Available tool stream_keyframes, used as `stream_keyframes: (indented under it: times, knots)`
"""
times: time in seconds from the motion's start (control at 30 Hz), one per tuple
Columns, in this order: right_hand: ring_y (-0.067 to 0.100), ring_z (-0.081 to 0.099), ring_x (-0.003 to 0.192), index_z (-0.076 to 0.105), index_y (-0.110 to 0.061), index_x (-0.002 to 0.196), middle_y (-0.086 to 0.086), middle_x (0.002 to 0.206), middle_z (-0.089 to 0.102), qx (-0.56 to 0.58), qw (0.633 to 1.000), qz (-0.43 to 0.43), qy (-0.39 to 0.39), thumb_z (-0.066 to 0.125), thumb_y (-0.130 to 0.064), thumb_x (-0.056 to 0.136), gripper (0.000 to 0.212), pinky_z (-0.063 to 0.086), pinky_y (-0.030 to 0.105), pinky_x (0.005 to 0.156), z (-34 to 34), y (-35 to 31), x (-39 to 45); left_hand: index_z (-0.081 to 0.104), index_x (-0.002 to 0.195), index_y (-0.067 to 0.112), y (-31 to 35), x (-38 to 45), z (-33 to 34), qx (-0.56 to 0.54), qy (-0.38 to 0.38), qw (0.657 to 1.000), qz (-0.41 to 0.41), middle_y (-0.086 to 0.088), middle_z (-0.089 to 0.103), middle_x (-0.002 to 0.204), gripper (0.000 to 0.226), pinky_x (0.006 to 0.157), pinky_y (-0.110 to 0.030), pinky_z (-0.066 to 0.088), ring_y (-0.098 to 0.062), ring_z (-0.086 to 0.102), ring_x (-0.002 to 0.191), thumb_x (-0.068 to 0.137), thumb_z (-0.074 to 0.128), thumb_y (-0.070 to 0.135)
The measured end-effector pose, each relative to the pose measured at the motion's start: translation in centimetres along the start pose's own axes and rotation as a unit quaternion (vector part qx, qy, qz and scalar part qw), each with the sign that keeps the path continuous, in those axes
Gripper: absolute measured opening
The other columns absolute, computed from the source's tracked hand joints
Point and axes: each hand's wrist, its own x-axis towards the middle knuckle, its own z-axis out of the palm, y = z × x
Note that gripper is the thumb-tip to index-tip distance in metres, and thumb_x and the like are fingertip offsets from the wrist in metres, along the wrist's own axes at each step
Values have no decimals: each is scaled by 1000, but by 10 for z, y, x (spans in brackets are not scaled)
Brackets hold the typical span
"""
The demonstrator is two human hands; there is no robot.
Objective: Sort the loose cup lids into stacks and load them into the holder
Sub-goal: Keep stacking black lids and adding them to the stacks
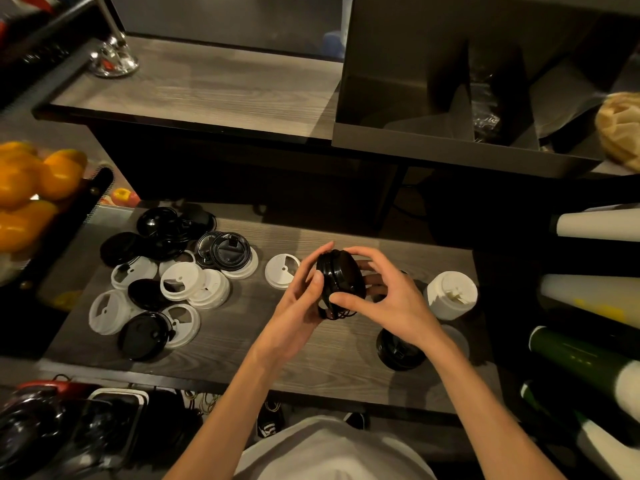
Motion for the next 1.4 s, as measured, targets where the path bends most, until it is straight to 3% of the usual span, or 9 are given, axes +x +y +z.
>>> stream_keyframes:
  times: [0.13, 0.3, 0.4, 0.63, 0.73, 0.87, 1.1, 1.3, 1.4]
  knots:
    - [-3, 61, 117, 50, -52, 133, -21, 123, 66, 0, 999, 15, 32, 76, -75, 68, 73, 55, 34, 100, 7, 2, 0, 36, 155, 26, 1, 0, 4, 5, 12, 1000, 10, -14, 48, 151, 49, 107, -56, 48, -37, 50, 138, 106, 39, 26]
    - [3, 57, 126, 48, -55, 140, -27, 134, 56, -1, 1000, 16, -26, 67, -83, 72, 76, 52, 45, 106, -7, 6, -2, 40, 152, 23, 4, 2, 5, -4, 19, 1000, 6, -15, 50, 149, 48, 98, -49, 54, -38, 52, 136, 105, 43, 30]
    - [3, 59, 120, 54, -50, 139, -25, 128, 56, -3, 1000, 9, -23, 73, -72, 74, 71, 53, 42, 104, -19, 11, -4, 40, 153, 23, 2, 4, 7, -10, 6, 1000, 1, -15, 49, 151, 49, 99, -50, 54, -37, 51, 136, 104, 44, 31]
    - [2, 64, 112, 62, -37, 133, -15, 123, 63, 31, 999, 27, 15, 76, -75, 64, 79, 56, 29, 94, -20, 17, -6, 36, 154, 22, -1, 7, 14, 17, -8, 1000, 19, -14, 47, 152, 60, 100, -55, 53, -37, 51, 137, 99, 57, 38]
    - [-3, 66, 104, 65, -36, 123, -15, 113, 71, 47, 997, 66, 15, 75, -70, 67, 66, 56, 24, 89, -21, 18, -8, 37, 153, 21, 0, 8, 19, 53, -9, 998, 35, -12, 46, 151, 72, 99, -52, 54, -34, 52, 136, 91, 69, 41]
    - [4, 72, 100, 66, -30, 118, -10, 108, 74, 93, 989, 119, 8, 75, -65, 72, 58, 60, 28, 87, -27, 21, -10, 42, 151, 21, -1, 14, 24, 111, -17, 991, 68, -5, 46, 151, 71, 102, -53, 52, -32, 48, 139, 90, 73, 39]
    - [4, 69, 106, 66, -33, 120, -10, 112, 74, 111, 988, 97, 38, 78, -59, 75, 53, 59, 28, 90, -32, 22, -11, 47, 148, 25, -1, 24, 33, 100, -6, 994, 45, -6, 52, 147, 48, 97, -50, 56, -27, 55, 135, 101, 53, 27]
    - [6, 66, 116, 56, -42, 140, -14, 134, 59, 50, 998, 14, -30, 87, -41, 77, 70, 55, 28, 99, -57, 21, -5, 48, 148, 24, 2, 30, 40, 8, -7, 999, -39, -16, 56, 145, 51, 101, -71, 45, -37, 56, 132, 103, 41, 47]
    - [4, 65, 116, 54, -43, 142, -17, 136, 56, 18, 999, -3, -39, 87, -43, 76, 74, 53, 27, 101, -65, 19, -1, 50, 147, 24, 4, 33, 42, 9, -15, 999, -45, -15, 56, 145, 49, 100, -73, 44, -38, 56, 132, 103, 42, 46]
